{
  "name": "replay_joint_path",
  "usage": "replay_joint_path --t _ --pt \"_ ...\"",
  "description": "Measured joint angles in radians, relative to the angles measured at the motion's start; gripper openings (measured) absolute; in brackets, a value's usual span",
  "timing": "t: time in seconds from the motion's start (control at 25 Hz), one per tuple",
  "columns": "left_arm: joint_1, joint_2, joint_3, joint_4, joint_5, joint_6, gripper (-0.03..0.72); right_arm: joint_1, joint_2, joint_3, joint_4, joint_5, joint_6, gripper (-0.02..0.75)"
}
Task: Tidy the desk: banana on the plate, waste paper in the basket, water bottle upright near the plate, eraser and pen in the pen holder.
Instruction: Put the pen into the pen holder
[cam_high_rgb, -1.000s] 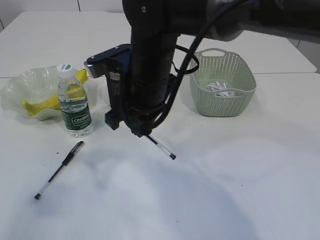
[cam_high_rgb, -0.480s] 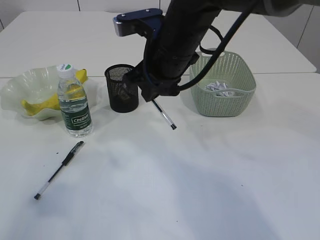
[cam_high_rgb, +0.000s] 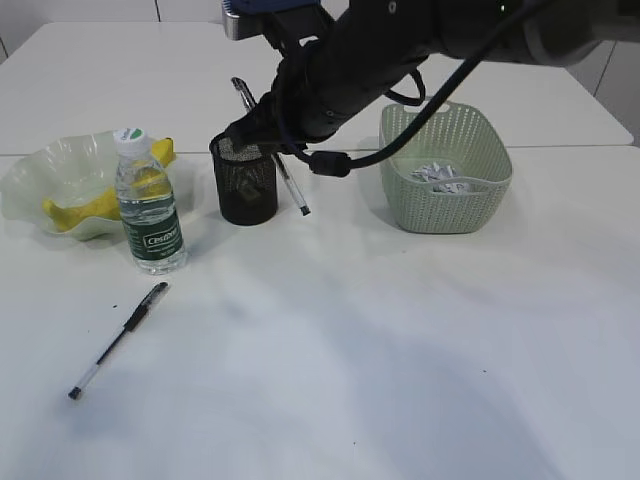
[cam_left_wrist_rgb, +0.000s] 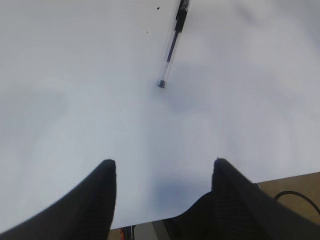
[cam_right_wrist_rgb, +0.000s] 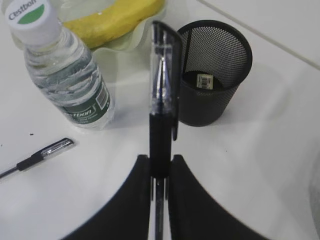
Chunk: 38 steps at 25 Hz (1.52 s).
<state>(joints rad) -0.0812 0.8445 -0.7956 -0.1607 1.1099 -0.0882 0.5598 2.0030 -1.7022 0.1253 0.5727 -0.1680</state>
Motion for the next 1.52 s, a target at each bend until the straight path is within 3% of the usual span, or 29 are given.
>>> replay_joint_path --t 0.44,0.72,1.52 --pt "0.0 0.0 0.0 0.0 0.002 0.0 0.419 -0.002 0.0 0.133 0.027 -0.426 -0.003 0.042" --pt "0.0 0.0 0.0 0.0 0.002 0.0 0.417 -0.013 0.031 0.143 0.13 -0.63 0.006 0.042" --pt "0.0 0.0 0.0 0.0 -0.023 0.0 0.408 -0.015 0.134 0.145 0.152 -0.9 0.032 0.042"
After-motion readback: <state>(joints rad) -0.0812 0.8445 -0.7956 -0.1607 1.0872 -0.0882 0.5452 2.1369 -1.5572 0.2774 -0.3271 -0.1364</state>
